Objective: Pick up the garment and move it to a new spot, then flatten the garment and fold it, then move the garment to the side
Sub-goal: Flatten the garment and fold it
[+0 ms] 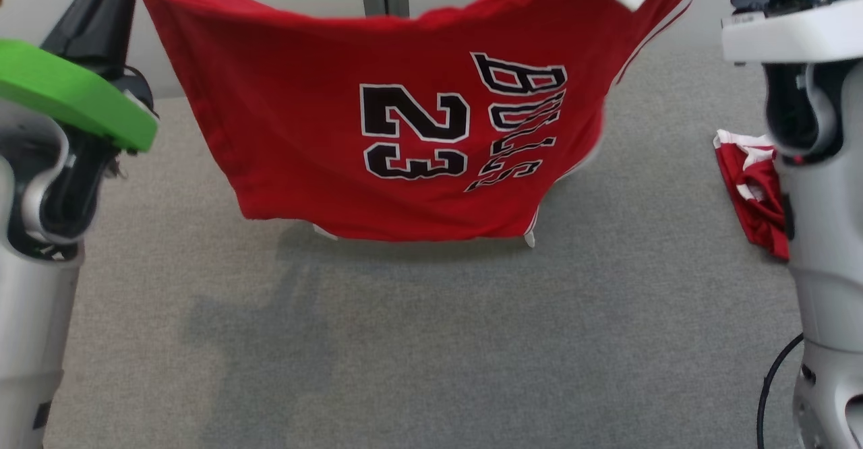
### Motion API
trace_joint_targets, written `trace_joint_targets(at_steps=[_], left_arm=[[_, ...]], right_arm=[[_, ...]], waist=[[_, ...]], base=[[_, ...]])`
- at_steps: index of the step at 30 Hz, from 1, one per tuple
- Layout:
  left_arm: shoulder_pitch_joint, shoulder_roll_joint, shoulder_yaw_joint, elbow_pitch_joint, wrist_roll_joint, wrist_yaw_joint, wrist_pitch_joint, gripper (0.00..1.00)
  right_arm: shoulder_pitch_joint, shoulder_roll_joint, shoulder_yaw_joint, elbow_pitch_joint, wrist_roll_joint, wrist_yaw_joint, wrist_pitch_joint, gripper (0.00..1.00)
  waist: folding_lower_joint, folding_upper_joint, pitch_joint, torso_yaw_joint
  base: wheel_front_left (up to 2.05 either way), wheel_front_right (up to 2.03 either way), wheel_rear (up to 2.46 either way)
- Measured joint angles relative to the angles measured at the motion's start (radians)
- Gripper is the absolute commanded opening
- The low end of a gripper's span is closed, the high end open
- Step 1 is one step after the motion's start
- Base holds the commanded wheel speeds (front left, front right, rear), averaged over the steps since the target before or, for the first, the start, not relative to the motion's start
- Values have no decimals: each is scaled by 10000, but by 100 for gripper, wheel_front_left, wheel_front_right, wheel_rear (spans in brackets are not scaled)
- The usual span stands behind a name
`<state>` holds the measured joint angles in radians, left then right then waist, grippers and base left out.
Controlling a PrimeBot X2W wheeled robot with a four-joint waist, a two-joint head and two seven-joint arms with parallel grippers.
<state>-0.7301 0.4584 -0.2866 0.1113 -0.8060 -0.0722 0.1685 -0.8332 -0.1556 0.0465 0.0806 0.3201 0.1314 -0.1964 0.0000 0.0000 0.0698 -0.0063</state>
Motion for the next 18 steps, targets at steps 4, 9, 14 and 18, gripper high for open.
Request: trace_joint_targets(at_steps=[4, 9, 14, 18], left_arm=[[-821, -136, 477, 522, -675, 525, 671, 0], [-2416, -173, 652, 1971, -261, 646, 98, 0], [-4120, -558, 562, 3710, 207, 502, -865, 0], [-5496, -717, 600, 4732, 617, 364, -1954, 0]], right_arm=[[-1671, -81, -59, 1106, -491, 0, 163, 0], [-3897, 12, -257, 3041, -1697, 0, -111, 0], [-5846, 119, -616, 4575, -3003, 2, -468, 0], [-7075, 330, -1348, 5053, -3779, 4, -625, 0]], waist=[[0, 0, 519, -1], [0, 0, 1369, -10], [0, 0, 2281, -8], [1, 0, 2992, -4]], base=[[0, 0, 0], [0, 0, 0], [0, 0, 0], [0, 0, 0]])
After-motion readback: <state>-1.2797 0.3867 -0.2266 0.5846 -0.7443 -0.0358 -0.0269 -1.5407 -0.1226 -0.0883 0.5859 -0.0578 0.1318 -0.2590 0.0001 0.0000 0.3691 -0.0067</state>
